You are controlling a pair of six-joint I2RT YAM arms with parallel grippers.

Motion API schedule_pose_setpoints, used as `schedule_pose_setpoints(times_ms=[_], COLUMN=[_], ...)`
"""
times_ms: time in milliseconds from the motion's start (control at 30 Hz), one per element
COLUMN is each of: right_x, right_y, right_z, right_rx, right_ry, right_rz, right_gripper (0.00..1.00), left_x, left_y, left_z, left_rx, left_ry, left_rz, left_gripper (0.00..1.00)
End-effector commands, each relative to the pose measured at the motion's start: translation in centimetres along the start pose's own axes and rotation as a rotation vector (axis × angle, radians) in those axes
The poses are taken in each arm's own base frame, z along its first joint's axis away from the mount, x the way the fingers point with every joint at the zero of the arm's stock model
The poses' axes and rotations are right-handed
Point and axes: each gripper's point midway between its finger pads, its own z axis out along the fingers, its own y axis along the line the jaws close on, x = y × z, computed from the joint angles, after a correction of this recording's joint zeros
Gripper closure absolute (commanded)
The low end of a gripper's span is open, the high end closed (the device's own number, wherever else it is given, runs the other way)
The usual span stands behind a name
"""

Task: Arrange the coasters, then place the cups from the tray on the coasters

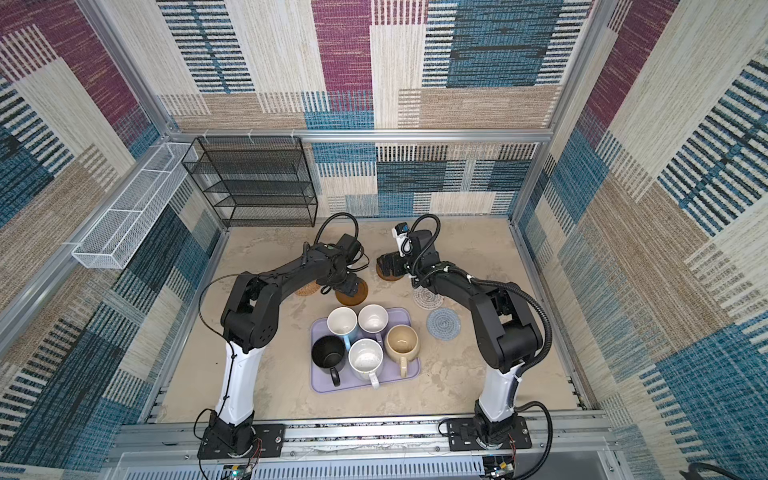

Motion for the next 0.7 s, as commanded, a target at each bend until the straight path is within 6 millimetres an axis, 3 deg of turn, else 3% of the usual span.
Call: schedule_pose_setpoints(times_ms=[0,300,667], right_x=[-0.9,-0.5,-0.4], right_y=[0.6,0.5,0.3], right_z=[-0.3,-0.6,-0.1], right_rx=[-0.025,-0.019,-0.017], right_ry=[-0.033,-0.023,-0.016], right_rz=[0.01,0.022,0.018], right_gripper=[0.04,0.04,0.04], left_x=[0.0,-1.7,-2.3], left_y=[1.2,2.8,4.4], left_z=[0.6,2.8,2.7], left_rx=[-0.084,-0.131,-0.167], left_ry=[0.008,0.017,0.014], left_rz=[0.029,-0.06,-0.095], left_gripper=[0.14,0.24,0.26])
